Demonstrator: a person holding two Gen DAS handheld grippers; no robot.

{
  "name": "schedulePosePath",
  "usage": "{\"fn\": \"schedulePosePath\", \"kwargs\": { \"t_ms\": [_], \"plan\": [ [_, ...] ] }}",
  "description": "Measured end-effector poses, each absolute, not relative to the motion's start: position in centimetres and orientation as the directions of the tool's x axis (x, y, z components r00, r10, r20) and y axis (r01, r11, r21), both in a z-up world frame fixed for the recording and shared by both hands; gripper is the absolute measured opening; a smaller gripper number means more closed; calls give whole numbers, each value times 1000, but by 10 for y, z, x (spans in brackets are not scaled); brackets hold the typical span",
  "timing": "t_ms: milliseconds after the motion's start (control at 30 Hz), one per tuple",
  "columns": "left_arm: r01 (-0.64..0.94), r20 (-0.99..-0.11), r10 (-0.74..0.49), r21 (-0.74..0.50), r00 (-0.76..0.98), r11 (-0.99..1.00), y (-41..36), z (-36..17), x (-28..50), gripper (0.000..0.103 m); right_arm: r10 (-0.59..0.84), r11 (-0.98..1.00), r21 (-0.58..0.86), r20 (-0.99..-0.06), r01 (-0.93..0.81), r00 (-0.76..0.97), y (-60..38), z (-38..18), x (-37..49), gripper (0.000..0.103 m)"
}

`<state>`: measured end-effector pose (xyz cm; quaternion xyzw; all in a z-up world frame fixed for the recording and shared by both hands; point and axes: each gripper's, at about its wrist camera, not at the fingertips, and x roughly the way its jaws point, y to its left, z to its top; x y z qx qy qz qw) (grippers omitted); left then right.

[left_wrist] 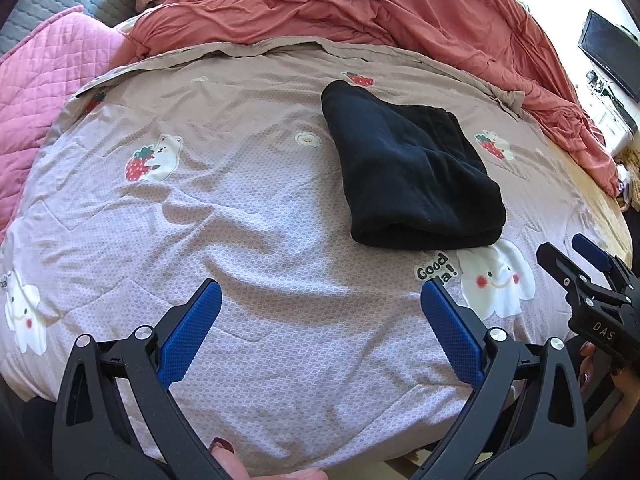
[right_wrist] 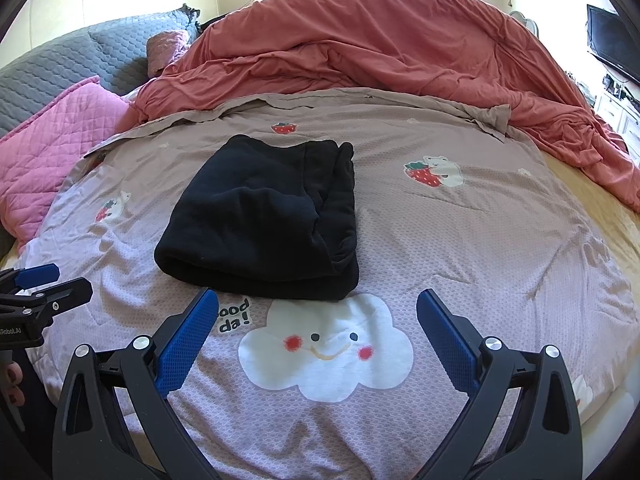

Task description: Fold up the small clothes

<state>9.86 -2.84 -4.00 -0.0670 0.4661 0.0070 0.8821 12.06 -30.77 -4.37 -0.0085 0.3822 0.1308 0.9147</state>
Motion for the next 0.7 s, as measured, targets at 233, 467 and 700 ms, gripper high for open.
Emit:
{"fn": "schedulePosePath", "kwargs": {
  "t_ms": [233,467,700],
  "plan": [
    [-167,-852,-23,-129,524,978,3,-46,104,94,263,964,213,-670,-161,694,-350,-19,116,98],
    [-405,-846,84,-162,526,900,132,-47,114,94,-95,919,238,-639,314,764,-542,-4,74,98],
    [-680,-884,331,20,330,733,298,-80,115,94,-518,526,2,-792,850,322,-749,-108,-18,98]
  ]
}}
